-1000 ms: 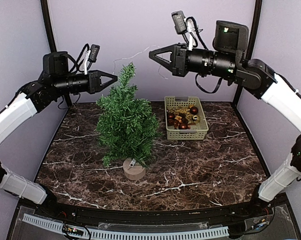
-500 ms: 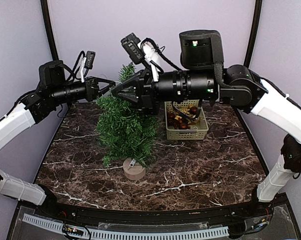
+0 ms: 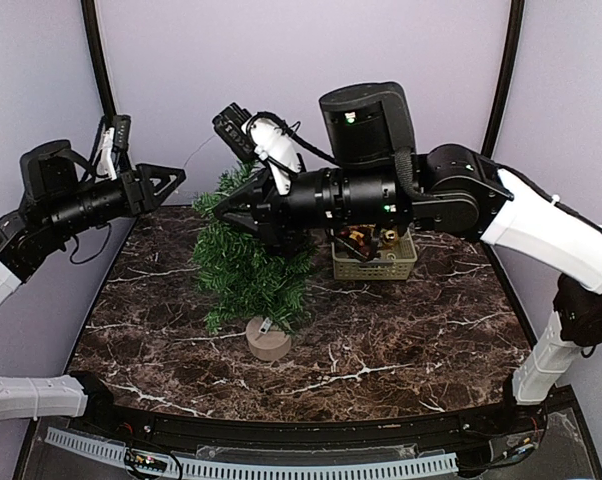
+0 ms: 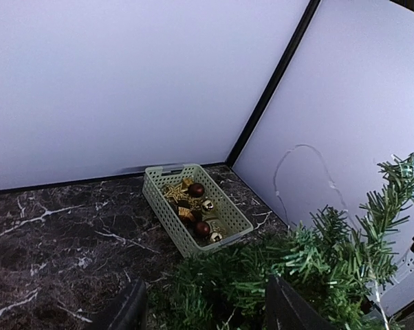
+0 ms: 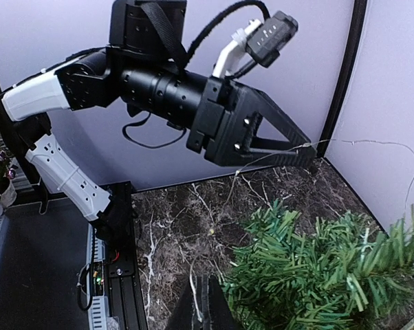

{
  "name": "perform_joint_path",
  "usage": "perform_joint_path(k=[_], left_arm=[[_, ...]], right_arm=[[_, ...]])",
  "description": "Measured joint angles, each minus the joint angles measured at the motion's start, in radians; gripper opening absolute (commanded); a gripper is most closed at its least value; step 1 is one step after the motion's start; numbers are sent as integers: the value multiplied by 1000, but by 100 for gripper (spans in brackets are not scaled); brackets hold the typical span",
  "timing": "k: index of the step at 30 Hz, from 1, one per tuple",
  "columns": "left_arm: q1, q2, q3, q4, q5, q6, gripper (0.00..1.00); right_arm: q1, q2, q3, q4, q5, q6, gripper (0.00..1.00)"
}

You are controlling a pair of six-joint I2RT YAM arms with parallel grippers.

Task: Decorate the small christmas tree
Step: Wrap the side of the string light in the gap of the branches.

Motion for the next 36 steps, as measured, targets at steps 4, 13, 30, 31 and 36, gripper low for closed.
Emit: perform_joint_path(k=[4, 13, 30, 31, 36], left_arm=[[0, -87, 1, -78, -31, -87, 67], [0, -88, 90, -116, 67, -243, 83], [1, 142, 221, -164, 214, -183, 39], [1, 142, 221, -164, 213, -179, 36], [1, 133, 221, -163, 196, -159, 8]], right_arm=[[15, 33, 0, -3, 9, 0, 0], [22, 67, 0, -6, 16, 15, 0], [28, 67, -19, -6, 12, 27, 0], [28, 67, -21, -4, 12, 27, 0], [28, 67, -38, -4, 10, 31, 0]])
